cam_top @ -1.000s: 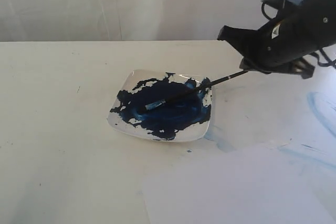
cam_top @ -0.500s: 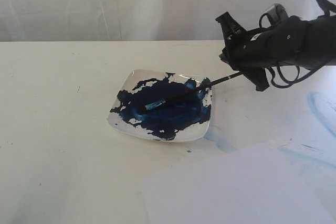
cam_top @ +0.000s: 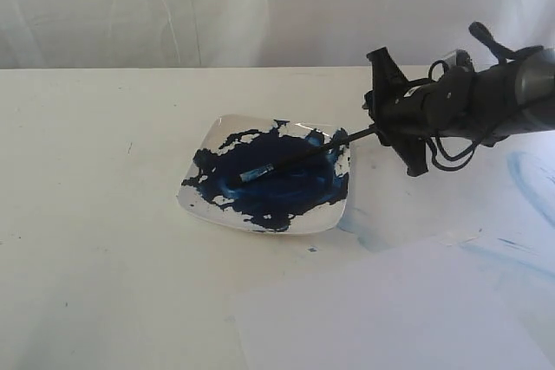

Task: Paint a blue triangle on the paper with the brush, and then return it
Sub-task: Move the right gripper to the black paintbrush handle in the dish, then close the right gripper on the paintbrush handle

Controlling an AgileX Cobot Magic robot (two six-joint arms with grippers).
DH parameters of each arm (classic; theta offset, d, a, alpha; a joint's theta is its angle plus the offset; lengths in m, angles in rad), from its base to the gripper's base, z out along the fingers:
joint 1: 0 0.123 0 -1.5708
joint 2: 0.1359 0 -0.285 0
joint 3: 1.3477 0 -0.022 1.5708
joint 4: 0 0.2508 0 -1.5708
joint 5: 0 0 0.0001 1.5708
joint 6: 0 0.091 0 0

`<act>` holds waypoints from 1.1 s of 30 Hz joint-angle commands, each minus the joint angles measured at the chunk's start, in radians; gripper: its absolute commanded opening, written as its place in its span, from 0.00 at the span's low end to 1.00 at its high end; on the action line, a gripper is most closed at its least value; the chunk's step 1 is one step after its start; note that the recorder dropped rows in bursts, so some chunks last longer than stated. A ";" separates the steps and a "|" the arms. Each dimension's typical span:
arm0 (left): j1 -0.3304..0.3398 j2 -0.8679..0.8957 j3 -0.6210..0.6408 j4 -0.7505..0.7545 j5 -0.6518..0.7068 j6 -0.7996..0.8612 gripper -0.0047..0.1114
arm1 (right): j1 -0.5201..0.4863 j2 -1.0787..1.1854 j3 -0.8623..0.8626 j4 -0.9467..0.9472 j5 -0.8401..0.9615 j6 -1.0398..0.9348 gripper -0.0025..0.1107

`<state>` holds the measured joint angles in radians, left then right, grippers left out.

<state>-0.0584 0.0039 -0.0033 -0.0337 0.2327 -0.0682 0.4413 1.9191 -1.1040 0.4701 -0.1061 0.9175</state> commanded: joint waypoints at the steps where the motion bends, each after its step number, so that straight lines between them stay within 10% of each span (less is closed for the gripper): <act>1: -0.004 -0.004 0.003 -0.003 0.001 -0.001 0.04 | -0.006 0.025 -0.002 -0.001 -0.039 0.017 0.41; 33: -0.004 -0.004 0.003 -0.003 0.001 -0.001 0.04 | -0.006 0.190 -0.110 -0.001 -0.095 0.080 0.42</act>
<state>-0.0584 0.0039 -0.0033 -0.0337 0.2327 -0.0682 0.4413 2.1010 -1.2033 0.4701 -0.1761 0.9958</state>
